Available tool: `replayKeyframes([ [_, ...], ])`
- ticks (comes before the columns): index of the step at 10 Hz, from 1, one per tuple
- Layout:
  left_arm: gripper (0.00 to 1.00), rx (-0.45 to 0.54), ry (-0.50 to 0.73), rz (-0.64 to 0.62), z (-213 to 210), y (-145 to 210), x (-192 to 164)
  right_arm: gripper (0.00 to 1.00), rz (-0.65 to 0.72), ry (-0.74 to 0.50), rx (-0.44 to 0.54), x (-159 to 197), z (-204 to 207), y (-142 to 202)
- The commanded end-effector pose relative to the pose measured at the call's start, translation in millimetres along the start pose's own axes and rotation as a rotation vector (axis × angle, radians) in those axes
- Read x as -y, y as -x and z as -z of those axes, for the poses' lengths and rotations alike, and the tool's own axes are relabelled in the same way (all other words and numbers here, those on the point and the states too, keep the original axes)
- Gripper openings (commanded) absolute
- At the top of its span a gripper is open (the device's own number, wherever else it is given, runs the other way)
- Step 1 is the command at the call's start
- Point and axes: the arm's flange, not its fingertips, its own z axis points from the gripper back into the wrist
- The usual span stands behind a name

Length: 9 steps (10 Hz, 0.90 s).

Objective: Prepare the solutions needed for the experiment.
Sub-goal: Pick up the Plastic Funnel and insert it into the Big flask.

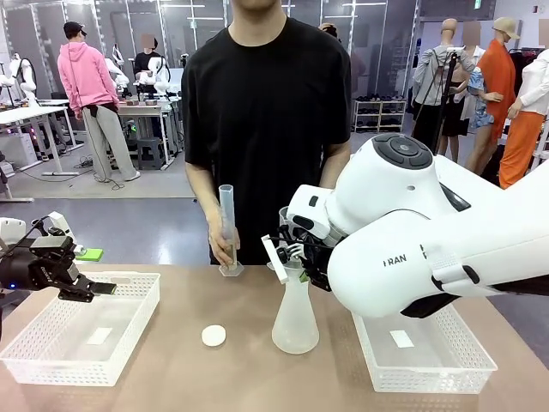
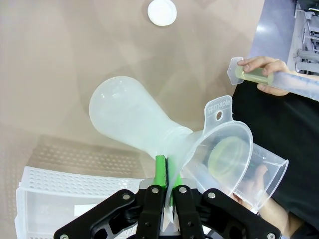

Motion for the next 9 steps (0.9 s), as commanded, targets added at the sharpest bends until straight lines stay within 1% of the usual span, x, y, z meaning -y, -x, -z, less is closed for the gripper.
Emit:
replayKeyframes([
  [1,1.0,0.001,0.001,0.005,0.4,0.7,2.7,0.03,-0.008,0.001,0.019,0.8,5.6,7.2],
  [2,1.0,0.001,0.001,0.005,0.4,0.7,2.7,0.09,-0.008,-0.004,0.026,0.7,5.5,7.0],
  [3,1.0,0.001,0.001,0.005,0.4,0.7,2.7,0.23,-0.011,-0.005,0.031,0.1,4.5,6.2],
  [4,1.0,0.001,0.001,0.005,0.4,0.7,2.7,0.29,-0.013,-0.013,0.033,-0.6,2.6,5.4],
  [5,1.0,0.001,0.001,0.005,0.4,0.7,2.7,0.43,-0.013,-0.015,0.026,-1.8,0.2,5.2],
  [6,1.0,0.001,0.001,0.005,0.4,0.7,2.7,0.49,-0.01,-0.016,0.024,-3.0,-1.8,5.0],
  [7,1.0,0.001,0.001,0.005,0.4,0.7,2.7,0.63,-0.014,-0.015,0.018,-4.8,-2.7,4.3],
  [8,1.0,0.001,0.001,0.005,0.4,0.7,2.7,0.69,-0.011,-0.014,0.016,-5.4,-3.3,3.7],
  [9,1.0,0.001,0.001,0.005,0.4,0.7,2.7,0.83,-0.012,-0.014,0.015,-5.6,-4.0,3.2],
])
